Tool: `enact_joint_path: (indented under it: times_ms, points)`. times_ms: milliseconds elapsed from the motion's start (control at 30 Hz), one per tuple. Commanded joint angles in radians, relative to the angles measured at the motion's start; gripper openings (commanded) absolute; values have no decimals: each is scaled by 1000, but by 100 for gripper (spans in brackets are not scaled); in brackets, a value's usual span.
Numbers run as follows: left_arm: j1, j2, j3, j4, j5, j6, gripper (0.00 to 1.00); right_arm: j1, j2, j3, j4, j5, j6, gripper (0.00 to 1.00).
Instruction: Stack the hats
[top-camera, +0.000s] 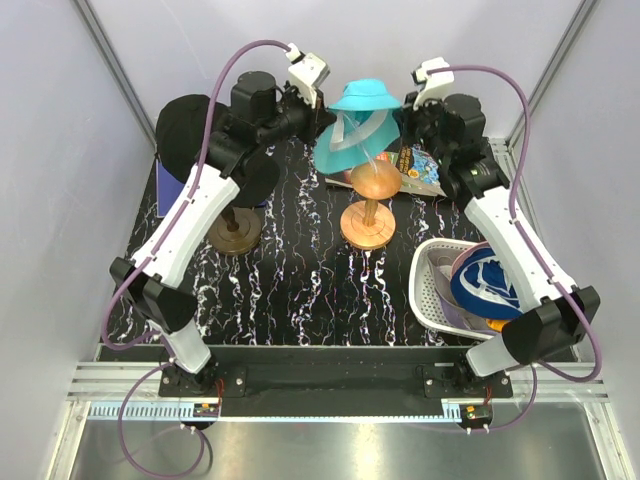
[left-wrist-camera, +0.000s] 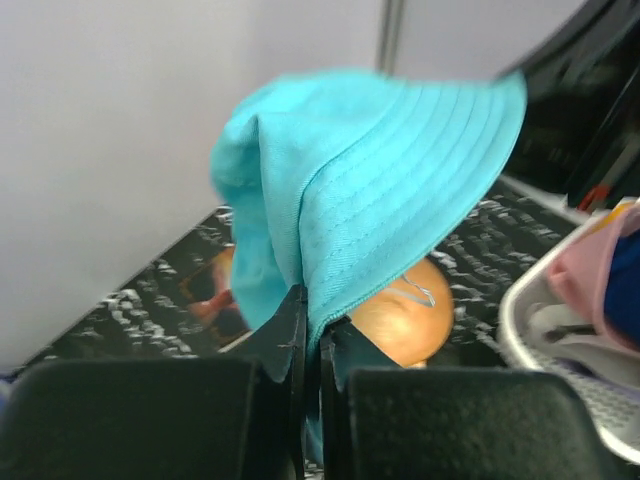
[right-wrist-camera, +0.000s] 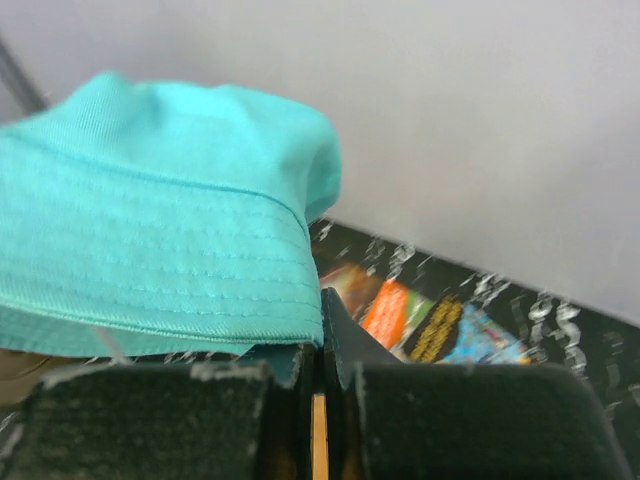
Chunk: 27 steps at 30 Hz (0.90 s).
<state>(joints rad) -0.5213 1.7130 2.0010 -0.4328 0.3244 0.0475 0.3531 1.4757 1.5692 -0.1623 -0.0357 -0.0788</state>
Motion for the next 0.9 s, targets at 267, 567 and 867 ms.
enact_joint_path:
  times_ms: [267, 567, 867]
  points:
    - [-74, 105, 84, 191, -429, 311, 0, -59, -10, 34, 196, 348, -298, 0]
    - [-117, 131, -112, 345, -490, 284, 0, -55, -185, -227, 215, 310, -319, 0]
    - [-146, -10, -361, 422, -568, 235, 0, -2, -278, -319, 54, 204, -260, 0]
